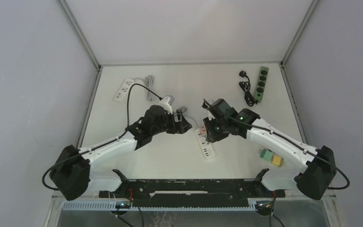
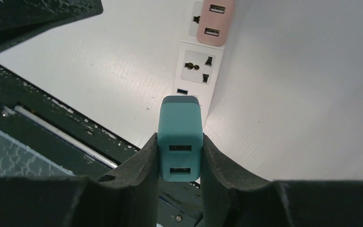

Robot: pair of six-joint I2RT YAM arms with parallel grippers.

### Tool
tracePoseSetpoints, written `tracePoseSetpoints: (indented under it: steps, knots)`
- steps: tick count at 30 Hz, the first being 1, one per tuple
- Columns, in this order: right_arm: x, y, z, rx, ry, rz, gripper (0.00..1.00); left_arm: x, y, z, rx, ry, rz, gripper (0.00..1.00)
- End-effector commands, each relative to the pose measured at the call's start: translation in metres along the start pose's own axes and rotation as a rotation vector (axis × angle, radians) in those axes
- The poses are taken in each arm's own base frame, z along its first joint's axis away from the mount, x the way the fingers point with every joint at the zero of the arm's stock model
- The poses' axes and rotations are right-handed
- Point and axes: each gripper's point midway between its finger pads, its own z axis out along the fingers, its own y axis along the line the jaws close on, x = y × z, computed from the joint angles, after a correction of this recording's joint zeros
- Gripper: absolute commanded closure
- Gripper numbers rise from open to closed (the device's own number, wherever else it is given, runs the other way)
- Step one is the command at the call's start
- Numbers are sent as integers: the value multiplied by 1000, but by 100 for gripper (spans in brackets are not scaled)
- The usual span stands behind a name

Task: Insert the plug
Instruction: Insert the plug into the socket.

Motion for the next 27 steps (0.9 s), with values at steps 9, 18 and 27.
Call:
tracePoseSetpoints:
  steps: [9, 18, 27]
  knots:
    - [-11, -14, 17, 154, 16, 107, 100, 20, -17, 48, 119, 87, -219, 31]
    - [-15, -12, 37, 149, 6, 137, 100, 45, -4, 66, 89, 154, -288, 41]
    - [-7, -17, 52, 183, 48, 136, 100, 57, -5, 76, 105, 199, -306, 48]
